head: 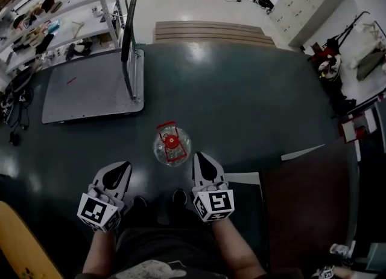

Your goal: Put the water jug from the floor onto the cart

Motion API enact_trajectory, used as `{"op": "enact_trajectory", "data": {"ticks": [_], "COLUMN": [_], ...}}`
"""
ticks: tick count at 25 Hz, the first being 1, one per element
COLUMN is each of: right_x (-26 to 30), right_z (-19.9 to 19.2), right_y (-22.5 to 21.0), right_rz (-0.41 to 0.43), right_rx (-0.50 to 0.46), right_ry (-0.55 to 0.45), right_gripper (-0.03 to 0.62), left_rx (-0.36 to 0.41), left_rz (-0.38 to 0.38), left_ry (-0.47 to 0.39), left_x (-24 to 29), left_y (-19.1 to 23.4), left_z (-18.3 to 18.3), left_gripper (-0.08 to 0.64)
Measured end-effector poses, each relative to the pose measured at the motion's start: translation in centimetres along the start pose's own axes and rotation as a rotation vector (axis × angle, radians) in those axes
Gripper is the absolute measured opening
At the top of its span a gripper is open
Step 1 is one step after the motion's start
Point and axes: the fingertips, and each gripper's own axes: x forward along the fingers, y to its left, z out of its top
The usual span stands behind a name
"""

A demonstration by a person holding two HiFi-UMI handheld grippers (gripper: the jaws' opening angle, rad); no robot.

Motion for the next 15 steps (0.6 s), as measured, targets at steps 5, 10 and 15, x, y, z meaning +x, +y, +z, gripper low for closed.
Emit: {"op": "enact_trajectory", "data": {"ticks": [5,10,15], "right_x": [1.3,3.5,6.1], "right_z": [-4.7,-9.5,-16.0], "right_y": [-1.2,-1.0,-1.5], "right_rz": [-0.037,-0.081,-0.120], "right_rx": [0.051,0.039,0.129], "right_ry": [0.102,0.177,0.301], "right_gripper": [-0.011,-0.011,-0.011], "left_rx": [-0.049,-0.122,-0.135], "left_rz": [0.000,-0.018,-0.043], "left_ry": [0.039,0.071,0.115], "left_x": [2.3,5.4,7.4], "left_y": [0.3,2.7,4.8], "left_z": [-2.9,-6.0,-10.4], "left_gripper": [0.008,0.008,0.008]}}
